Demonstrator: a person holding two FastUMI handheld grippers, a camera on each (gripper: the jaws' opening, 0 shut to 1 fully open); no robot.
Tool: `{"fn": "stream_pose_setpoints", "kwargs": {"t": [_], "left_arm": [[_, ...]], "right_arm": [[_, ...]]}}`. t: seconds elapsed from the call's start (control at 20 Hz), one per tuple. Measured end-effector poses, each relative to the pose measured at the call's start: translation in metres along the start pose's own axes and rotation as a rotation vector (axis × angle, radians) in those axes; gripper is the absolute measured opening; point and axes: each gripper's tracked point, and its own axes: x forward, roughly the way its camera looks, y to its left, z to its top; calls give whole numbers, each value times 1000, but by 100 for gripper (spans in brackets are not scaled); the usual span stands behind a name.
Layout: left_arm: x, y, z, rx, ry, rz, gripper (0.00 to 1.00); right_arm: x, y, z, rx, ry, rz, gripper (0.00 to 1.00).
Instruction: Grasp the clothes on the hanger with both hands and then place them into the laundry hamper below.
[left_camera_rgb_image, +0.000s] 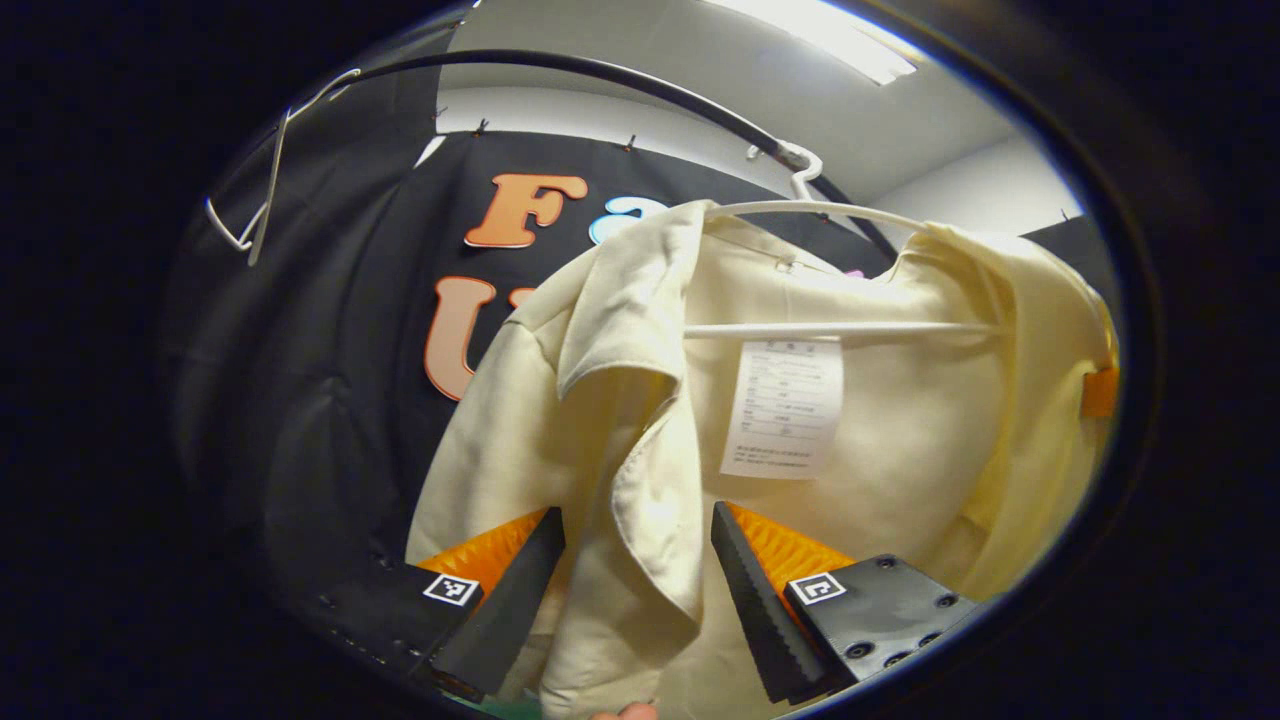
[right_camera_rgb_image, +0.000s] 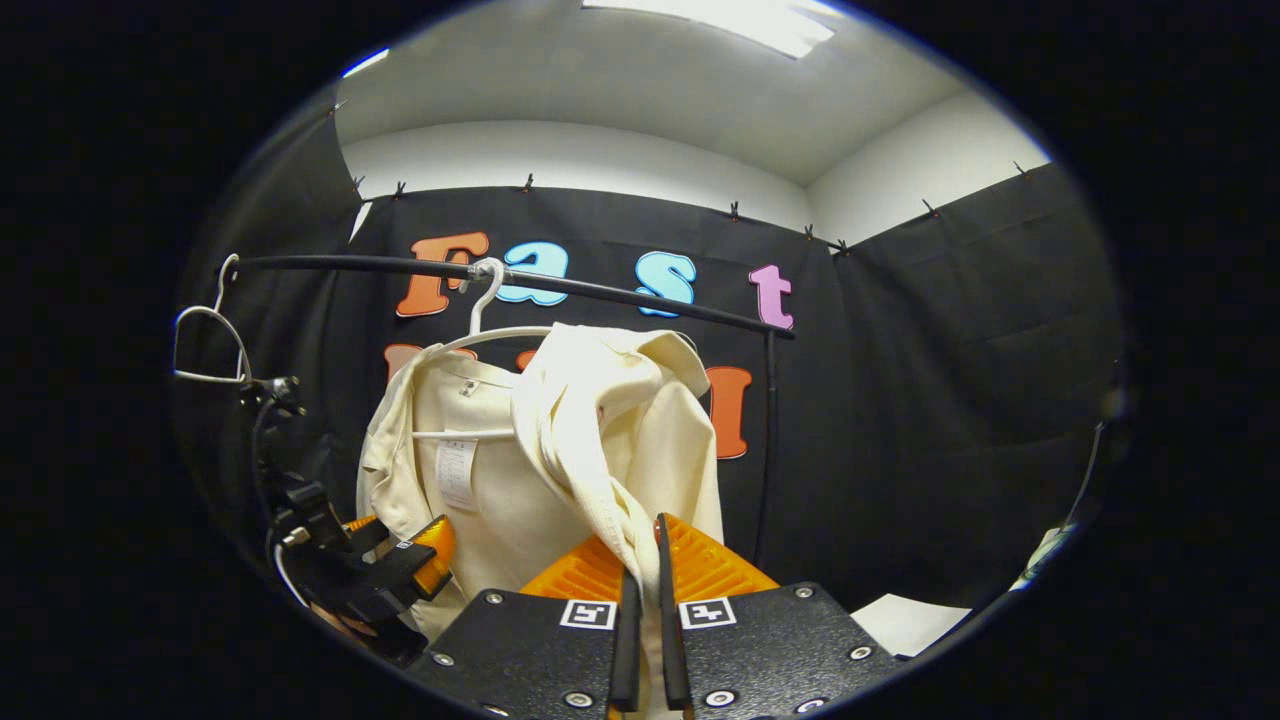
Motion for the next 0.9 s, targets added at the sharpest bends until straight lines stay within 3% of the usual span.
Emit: {"fn": "stream_pose_setpoints", "kwargs": {"t": [0.1, 0.25, 0.5, 0.8, 0.9], "left_arm": [[14, 9, -1, 108, -6, 23, 97], [17, 27, 6, 261, -2, 42, 15], [15, 79, 49, 404, -49, 140, 13], [56, 162, 104, 471, -77, 262, 13], [75, 173, 119, 451, -92, 272, 13]], "right_arm": [[-1, -4, 0, -14, -3, 2, 8], [-4, -7, 5, -35, -20, 9, 9], [2, -33, 39, -84, -108, -38, 9], [33, -104, 105, -108, -201, -154, 9], [49, -121, 136, -111, -243, -173, 8]]}}
